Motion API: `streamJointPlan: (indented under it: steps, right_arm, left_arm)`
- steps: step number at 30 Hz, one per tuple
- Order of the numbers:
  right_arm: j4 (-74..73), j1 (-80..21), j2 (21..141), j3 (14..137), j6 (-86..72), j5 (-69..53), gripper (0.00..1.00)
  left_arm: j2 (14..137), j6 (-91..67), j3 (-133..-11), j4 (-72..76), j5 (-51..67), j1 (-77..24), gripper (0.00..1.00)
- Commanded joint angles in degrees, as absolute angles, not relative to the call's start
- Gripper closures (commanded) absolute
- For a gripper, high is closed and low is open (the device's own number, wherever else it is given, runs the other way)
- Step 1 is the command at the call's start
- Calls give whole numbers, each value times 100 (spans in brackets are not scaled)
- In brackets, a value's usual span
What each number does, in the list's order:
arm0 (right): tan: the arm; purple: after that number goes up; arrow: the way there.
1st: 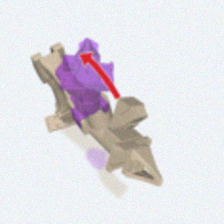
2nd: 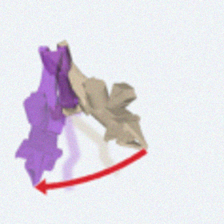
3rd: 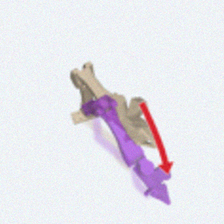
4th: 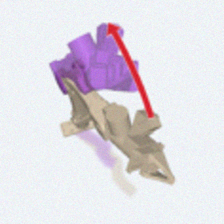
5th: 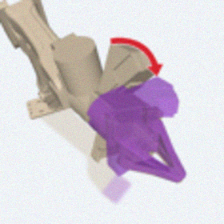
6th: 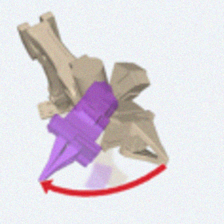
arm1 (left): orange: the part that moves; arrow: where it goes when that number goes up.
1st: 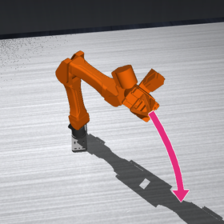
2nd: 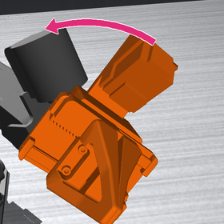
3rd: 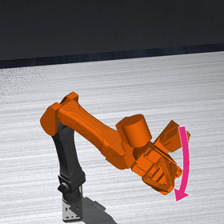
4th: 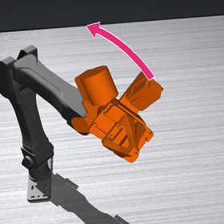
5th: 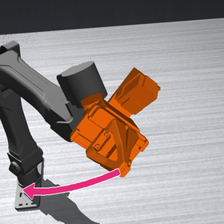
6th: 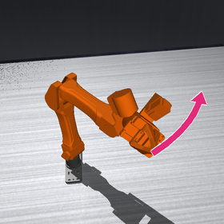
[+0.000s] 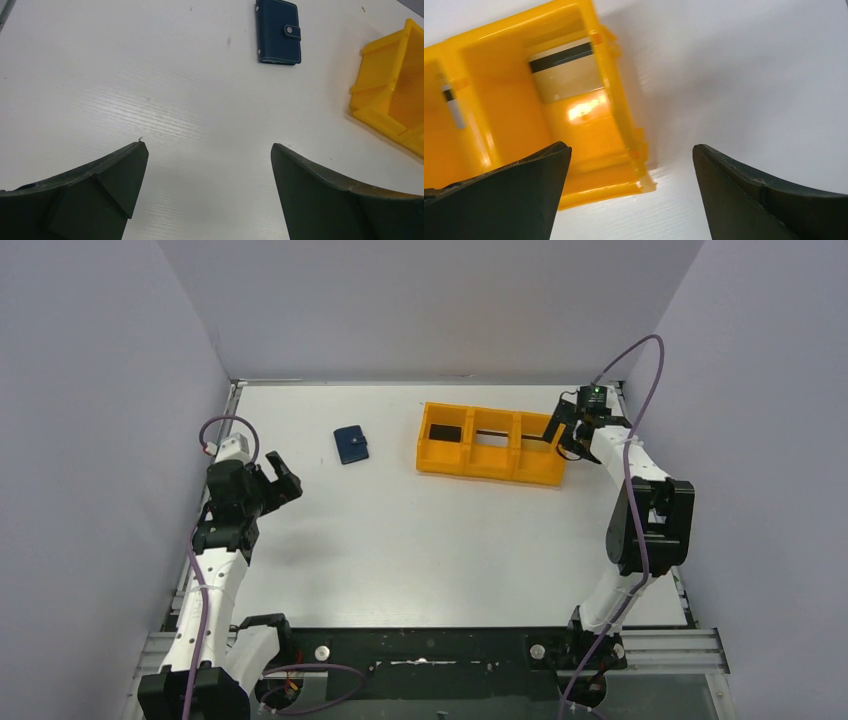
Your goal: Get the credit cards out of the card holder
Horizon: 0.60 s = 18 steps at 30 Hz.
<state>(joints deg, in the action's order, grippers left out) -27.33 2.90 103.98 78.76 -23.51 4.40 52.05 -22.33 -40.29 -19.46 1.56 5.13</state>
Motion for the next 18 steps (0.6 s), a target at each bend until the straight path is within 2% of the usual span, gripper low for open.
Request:
streamJointPlan:
  steps: [1, 7, 11, 18]
  right_arm:
    - [-2316, -124, 9602, 7695, -2177, 30, 2]
    - [-2416, -575, 9277, 7420, -2273, 453, 2]
    - [-2278, -955, 9001, 7153, -2293, 304, 2]
    - [-2308, -1381, 8254, 6553, -2513, 367, 2]
  left_arm:
    - [5391, -2443, -4134, -1639, 127, 571, 3]
    - [6627, -2847, -5080, -1740, 316, 550, 3]
    - [7795, -3054, -5866, -1635, 399, 280, 3]
    - [10132, -2807, -8258, -2318, -474, -606, 3]
